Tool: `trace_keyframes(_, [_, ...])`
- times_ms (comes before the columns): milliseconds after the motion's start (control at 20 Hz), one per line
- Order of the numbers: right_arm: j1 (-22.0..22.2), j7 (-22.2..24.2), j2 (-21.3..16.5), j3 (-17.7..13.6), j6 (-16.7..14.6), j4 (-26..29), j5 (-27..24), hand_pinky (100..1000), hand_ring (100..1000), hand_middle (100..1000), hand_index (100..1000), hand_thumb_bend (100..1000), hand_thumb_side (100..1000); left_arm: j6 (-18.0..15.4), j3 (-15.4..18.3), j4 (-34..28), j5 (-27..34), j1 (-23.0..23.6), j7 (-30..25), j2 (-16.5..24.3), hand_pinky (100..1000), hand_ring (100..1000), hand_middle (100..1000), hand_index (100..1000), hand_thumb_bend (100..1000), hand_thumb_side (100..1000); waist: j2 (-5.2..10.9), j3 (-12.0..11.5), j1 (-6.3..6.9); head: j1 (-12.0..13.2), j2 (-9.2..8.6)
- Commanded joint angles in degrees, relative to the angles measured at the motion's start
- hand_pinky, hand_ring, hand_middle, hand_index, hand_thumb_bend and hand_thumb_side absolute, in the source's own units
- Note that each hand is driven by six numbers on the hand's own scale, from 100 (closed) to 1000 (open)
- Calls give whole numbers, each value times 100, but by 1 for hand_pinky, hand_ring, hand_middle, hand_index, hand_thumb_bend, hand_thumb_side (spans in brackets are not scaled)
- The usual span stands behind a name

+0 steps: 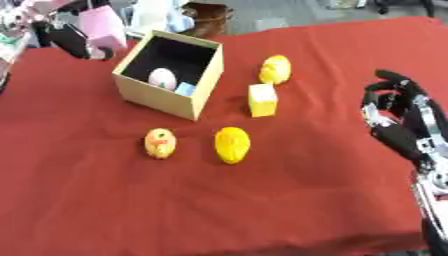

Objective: Pick up objects on the table and place them in the box.

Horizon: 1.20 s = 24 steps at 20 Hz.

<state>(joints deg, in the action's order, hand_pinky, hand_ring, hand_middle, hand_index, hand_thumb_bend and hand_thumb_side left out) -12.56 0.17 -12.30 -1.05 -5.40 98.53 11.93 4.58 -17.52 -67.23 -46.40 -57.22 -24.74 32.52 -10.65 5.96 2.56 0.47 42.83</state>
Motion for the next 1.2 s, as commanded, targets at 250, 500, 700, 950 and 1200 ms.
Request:
trace_keyframes(250, [-66, 47, -21, 28, -17, 49, -53, 627, 566, 646, 850, 100, 325, -108, 347, 1020, -692, -282, 660, -557, 710, 654, 674, 780, 683, 317, 148, 74, 16, 78, 20])
trace_keyframes(500, [-69, 41, -19, 20, -17, 45, -52, 628, 566, 646, 851, 100, 324, -384, 472, 1334, -1186, -266, 1058, -621, 719, 671, 708, 804, 701, 329, 149, 61, 1, 74, 21])
trace_keyframes(700, [-90, 22, -45, -8, -11, 26, -30, 628, 566, 646, 851, 100, 307, -589, 558, 983, -1023, -60, 1128, -402, 709, 632, 673, 799, 652, 308, 146, 5, -12, 37, 3])
trace_keyframes(950, [-322, 81, -243, 36, -19, -100, 78, 632, 566, 648, 853, 100, 263, -779, 645, 218, -541, 416, 1295, 18, 707, 615, 654, 798, 629, 323, 156, -106, -28, -21, 4])
trace_keyframes(1200, [-407, 102, -296, 61, -61, -170, 122, 640, 570, 655, 859, 100, 186, -495, 601, -460, -77, 654, 1138, 232, 703, 589, 621, 786, 595, 329, 159, -125, -35, -36, 1])
